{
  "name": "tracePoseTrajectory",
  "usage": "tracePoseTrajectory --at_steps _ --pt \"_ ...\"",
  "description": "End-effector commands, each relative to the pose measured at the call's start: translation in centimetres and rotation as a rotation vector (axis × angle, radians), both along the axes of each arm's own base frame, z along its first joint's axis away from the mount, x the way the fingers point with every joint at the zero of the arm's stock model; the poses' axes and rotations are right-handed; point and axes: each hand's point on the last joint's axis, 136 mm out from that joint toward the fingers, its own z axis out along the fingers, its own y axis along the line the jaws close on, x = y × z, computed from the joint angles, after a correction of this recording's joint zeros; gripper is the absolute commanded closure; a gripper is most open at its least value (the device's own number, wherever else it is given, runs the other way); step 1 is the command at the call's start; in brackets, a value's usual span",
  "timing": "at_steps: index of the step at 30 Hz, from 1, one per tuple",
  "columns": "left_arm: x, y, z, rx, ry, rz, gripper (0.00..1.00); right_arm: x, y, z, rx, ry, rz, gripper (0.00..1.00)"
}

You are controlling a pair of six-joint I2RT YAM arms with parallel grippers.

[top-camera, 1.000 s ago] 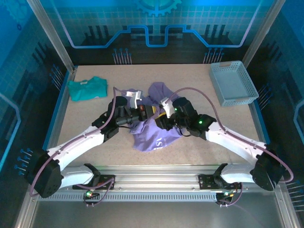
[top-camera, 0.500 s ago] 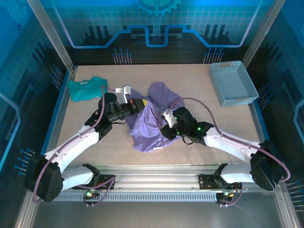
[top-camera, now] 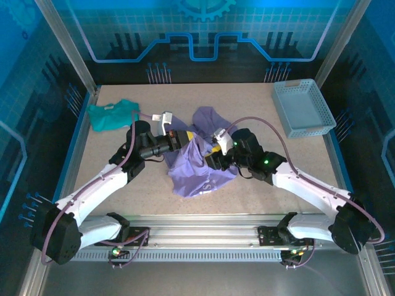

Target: Fold the inside-out t-shirt

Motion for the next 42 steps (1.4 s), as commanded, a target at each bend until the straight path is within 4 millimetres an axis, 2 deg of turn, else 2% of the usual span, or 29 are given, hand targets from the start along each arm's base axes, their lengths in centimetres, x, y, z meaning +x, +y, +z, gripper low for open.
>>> tracePoseTrajectory --at_steps 1,5,13,14,16,18,19,23,27,32,36,39,42 --pt "-0.6 -0.1 1.8 -0.013 -0.073 -0.038 1.00 1.3 1.2 1.4 0.036 -0.016 0.010 0.51" --pt "-0.6 -0.1 1.6 -0.011 -0.070 -0.042 1.00 2.3 1.7 1.3 0.026 -0.023 -0.005 0.51" --pt "-0.7 -0.2 1.7 -0.008 -0.079 -0.048 1.00 4.7 1.6 -0.1 -0.024 -0.018 -0.068 0.59" --pt "-0.7 -0.2 1.7 -0.006 -0.084 -0.048 1.00 4.9 1.6 -0.3 -0.029 -0.016 -0.070 0.63" --pt "-0.5 0.0 1.4 0.010 -0.087 -0.037 1.00 5.1 1.4 -0.2 -0.018 0.003 -0.058 0.81" --pt "0.1 0.8 0.9 0.047 -0.087 0.014 1.00 4.4 1.3 0.3 0.030 0.029 -0.016 0.95" --pt "0.7 1.6 0.4 0.086 -0.084 0.067 1.00 3.7 1.3 0.9 0.067 0.036 0.026 1.00" --pt "3.2 5.0 -2.4 0.288 -0.085 0.273 0.99 0.3 2.3 2.8 0.221 0.100 0.251 1.00" --pt "4.1 5.7 -4.6 0.416 -0.063 0.289 0.93 -0.4 2.9 3.5 0.326 0.156 0.321 1.00" --pt "2.4 5.7 -5.5 0.466 -0.069 0.264 0.76 0.1 2.8 4.0 0.357 0.165 0.315 1.00" --pt "-0.5 4.6 -5.9 0.464 -0.089 0.202 0.54 1.0 2.7 3.9 0.364 0.181 0.288 1.00" --pt "-2.5 4.0 -6.2 0.469 -0.089 0.164 0.46 1.6 2.6 3.8 0.367 0.202 0.257 1.00" --pt "-3.6 3.9 -6.3 0.472 -0.102 0.157 0.41 2.3 2.4 3.5 0.363 0.232 0.218 1.00"
